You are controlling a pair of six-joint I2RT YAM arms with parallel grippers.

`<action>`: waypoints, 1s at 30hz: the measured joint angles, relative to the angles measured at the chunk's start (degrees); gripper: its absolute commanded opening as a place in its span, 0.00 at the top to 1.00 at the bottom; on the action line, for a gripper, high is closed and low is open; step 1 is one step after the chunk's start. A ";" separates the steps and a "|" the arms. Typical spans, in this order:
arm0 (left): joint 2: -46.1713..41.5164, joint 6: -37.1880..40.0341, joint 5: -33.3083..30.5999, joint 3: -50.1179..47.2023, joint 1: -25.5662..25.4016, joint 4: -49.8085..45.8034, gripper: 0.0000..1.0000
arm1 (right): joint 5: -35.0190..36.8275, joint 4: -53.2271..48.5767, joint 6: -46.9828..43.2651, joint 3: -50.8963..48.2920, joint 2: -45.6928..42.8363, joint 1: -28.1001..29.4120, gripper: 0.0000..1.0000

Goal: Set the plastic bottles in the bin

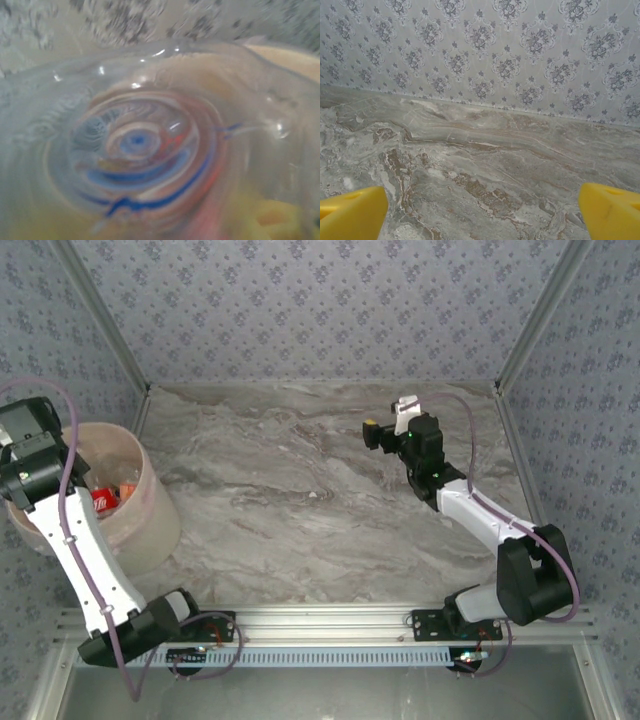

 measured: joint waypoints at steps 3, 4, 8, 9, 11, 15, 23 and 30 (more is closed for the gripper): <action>1.51 -1.29 1.57 -0.31 1.77 -0.57 0.13 | 0.02 -0.74 0.00 0.07 0.00 0.13 0.00; 2.05 -1.86 2.36 -0.28 1.75 -0.83 0.10 | 0.02 -1.03 0.00 0.07 0.00 0.24 0.00; 4.63 -3.48 4.31 1.86 1.75 -2.60 0.02 | 0.04 -1.49 0.00 0.07 0.00 0.76 0.00; 5.27 -3.76 4.72 2.93 1.75 -2.71 0.02 | 0.07 -1.49 0.00 0.07 0.00 0.85 0.00; 5.64 -4.20 5.75 4.39 1.75 -2.64 0.02 | 0.11 -1.49 0.00 0.07 0.00 1.03 0.00; 5.09 -4.66 7.41 6.49 0.61 -2.51 0.02 | 0.33 -1.49 0.00 0.07 0.00 1.11 0.00; 4.96 -5.97 8.17 3.48 0.76 -0.17 0.02 | 0.96 -1.51 0.00 0.07 0.00 1.14 0.00; 5.46 -7.39 16.33 -1.62 -2.43 4.24 0.02 | 1.77 -1.95 0.00 0.07 0.00 1.14 0.00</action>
